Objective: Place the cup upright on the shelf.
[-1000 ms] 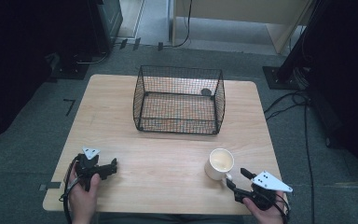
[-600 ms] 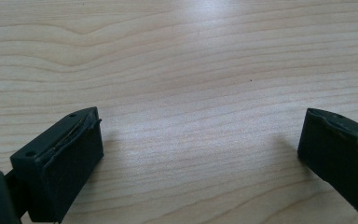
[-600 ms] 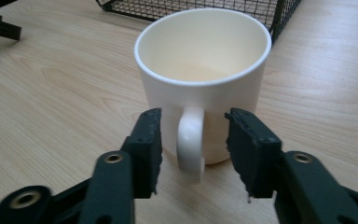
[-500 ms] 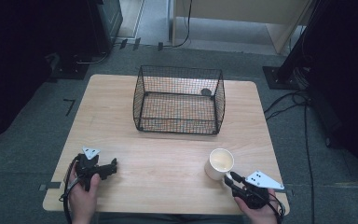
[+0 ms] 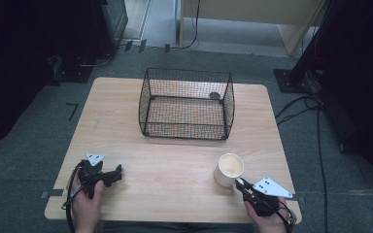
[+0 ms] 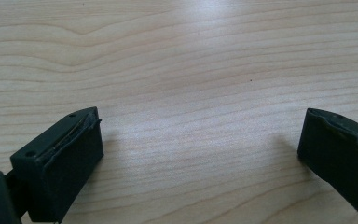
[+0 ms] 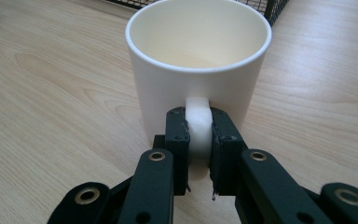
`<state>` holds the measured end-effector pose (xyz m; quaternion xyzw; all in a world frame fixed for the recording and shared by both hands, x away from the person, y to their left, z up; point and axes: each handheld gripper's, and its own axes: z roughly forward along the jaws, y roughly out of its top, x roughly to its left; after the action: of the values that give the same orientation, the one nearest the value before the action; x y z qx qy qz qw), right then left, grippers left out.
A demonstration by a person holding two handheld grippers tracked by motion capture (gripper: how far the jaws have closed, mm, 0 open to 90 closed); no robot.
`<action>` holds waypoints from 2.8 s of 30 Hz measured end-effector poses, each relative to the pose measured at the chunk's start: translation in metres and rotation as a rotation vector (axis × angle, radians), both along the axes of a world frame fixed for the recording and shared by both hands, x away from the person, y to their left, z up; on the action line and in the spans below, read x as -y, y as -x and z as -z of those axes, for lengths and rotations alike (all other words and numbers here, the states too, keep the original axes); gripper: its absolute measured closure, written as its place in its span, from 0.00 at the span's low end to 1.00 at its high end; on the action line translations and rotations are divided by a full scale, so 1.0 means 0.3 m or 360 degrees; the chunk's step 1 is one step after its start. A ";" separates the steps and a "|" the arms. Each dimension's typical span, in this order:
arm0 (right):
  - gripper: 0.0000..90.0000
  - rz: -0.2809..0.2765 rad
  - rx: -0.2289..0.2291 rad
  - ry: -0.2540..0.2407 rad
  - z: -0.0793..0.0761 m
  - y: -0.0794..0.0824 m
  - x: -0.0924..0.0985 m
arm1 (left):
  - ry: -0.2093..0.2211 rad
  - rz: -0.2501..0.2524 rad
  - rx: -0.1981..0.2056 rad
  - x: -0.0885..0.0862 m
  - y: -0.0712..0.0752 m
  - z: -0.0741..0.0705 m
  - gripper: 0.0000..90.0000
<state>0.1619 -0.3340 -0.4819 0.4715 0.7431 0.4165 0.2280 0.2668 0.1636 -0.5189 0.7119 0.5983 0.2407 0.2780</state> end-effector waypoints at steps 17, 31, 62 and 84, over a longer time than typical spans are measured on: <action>0.90 -0.0058 0.0086 0.0006 -0.086 -0.016 -0.032 | 0.0003 -0.0002 0.0002 0.000 0.000 0.000 0.00; 0.90 -0.0095 0.0195 -0.0018 -0.197 -0.073 -0.085 | 0.0002 -0.0001 0.0002 0.000 0.000 0.000 0.00; 0.90 -0.0180 0.0358 -0.0025 -0.426 -0.282 -0.222 | 0.0000 -0.0046 0.0001 -0.002 0.005 0.000 0.00; 0.90 -0.0195 0.0367 0.0015 -0.458 -0.542 -0.311 | 0.0002 -0.0042 0.0003 -0.002 0.005 0.000 0.00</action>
<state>0.3244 -0.2406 -0.3446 0.3732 0.7413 0.4775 0.2884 0.2653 0.1641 -0.5189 0.7035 0.6076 0.2446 0.2757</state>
